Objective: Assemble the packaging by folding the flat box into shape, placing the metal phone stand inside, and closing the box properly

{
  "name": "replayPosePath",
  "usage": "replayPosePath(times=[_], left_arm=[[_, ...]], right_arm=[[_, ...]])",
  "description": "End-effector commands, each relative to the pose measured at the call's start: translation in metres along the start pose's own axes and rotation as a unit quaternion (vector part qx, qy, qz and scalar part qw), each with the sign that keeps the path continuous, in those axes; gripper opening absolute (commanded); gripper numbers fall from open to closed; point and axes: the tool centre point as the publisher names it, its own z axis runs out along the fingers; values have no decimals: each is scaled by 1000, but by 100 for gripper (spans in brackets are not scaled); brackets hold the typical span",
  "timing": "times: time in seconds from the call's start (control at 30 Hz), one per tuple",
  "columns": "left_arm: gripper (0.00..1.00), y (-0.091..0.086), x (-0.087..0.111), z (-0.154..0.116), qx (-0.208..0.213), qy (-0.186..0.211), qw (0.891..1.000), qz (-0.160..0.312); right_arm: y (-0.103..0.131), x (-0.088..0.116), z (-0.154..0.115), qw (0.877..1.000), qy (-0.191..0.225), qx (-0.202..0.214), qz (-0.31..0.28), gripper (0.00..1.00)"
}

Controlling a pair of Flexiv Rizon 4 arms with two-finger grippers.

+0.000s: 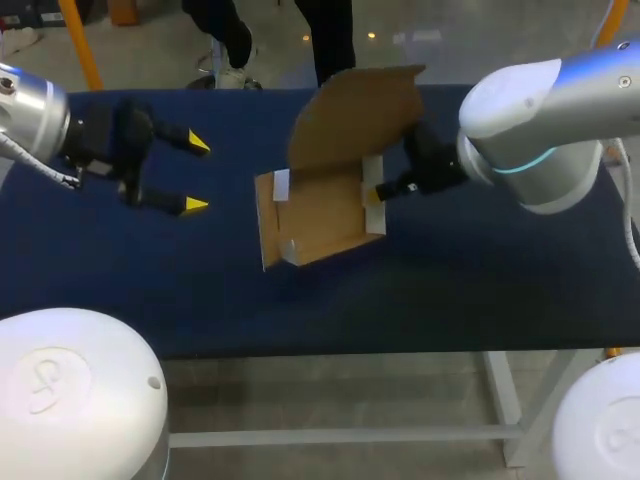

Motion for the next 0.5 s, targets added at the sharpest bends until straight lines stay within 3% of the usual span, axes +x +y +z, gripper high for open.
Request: replayPosePath(times=[0.03,0.33,0.5], left_arm=[[100,2,-4,1,-16,10,1000,0],[100,12,-7,10,-65,38,997,19],[100,14,-8,15,-86,73,993,21]], right_arm=[[-1,3,0,994,-36,100,26,0],[-14,-1,-5,983,-79,143,86,0],[-26,-4,-9,969,-109,174,135,0]])
